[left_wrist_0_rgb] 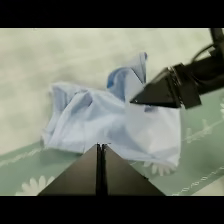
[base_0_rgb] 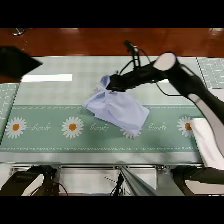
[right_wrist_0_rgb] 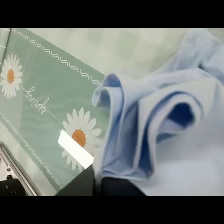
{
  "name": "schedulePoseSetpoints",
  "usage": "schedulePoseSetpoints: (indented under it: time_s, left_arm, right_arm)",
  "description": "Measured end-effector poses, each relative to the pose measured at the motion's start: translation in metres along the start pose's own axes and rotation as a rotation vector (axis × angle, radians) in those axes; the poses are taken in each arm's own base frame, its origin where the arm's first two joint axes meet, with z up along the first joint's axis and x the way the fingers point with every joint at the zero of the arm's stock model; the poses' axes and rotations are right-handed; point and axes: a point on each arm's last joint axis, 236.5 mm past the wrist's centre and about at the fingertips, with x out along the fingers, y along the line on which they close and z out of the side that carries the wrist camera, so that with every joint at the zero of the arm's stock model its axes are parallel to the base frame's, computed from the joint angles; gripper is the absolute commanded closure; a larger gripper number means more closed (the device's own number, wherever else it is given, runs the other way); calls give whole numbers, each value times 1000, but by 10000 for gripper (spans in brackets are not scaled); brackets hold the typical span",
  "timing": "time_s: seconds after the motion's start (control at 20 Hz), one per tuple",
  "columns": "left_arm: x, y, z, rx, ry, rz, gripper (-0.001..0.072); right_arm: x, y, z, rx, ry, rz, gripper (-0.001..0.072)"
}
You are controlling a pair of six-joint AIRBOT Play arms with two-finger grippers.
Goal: Fold the shirts.
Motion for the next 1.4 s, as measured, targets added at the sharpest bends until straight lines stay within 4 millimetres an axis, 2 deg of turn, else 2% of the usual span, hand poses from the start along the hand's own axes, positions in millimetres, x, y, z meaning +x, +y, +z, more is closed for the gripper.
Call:
schedulePoseSetpoints:
  time_s: [0.1,0.15,0.25,0.35,0.4,0.5,0.55,0.65,0.75,0.85,0.9,0.95,1.05,1.2,1.3,1.4]
  left_arm:
    - [-6,2,-28,-33,-14,22,675]
    - [-5,5,-41,-55,-19,32,675]
    - [6,14,-67,-108,-11,48,675]
    - [22,25,-90,-157,10,60,674]
    - [34,32,-100,-183,23,69,674]
    - [53,45,-118,-224,48,83,674]
    - [61,50,-126,-240,66,89,674]
    - [76,59,-141,-271,98,98,674]
    - [85,64,-155,-294,131,105,674]
    - [92,68,-166,-309,155,109,674]
    - [95,69,-171,-315,165,111,674]
    - [96,70,-176,-320,176,112,674]
    - [100,72,-183,-328,191,114,674]
    - [103,74,-188,-335,199,116,674]
    - [106,75,-187,-339,191,117,674]
    - [108,75,-186,-348,187,111,673]
  right_arm:
    - [32,-3,0,7,48,6,685]
    - [47,-4,-1,8,68,9,569]
    - [69,-10,-5,36,102,13,86]
    - [80,-9,-11,45,138,40,82]
    - [78,-9,-12,39,158,51,82]
    - [56,-14,-2,41,156,64,82]
    - [37,-17,5,44,149,66,82]
    - [-19,-23,16,31,132,43,82]
    - [-82,-46,11,15,107,-90,83]
    - [-136,-73,-15,61,59,-261,83]
    - [-156,-90,-33,113,13,-347,83]
    - [-168,-104,-52,174,-43,-410,83]
    - [-166,-127,-99,331,-144,-458,83]
    - [-128,-153,-154,557,-251,-393,83]
    - [-103,-163,-178,644,-242,-350,83]
    - [-80,-168,-192,694,-201,-309,83]
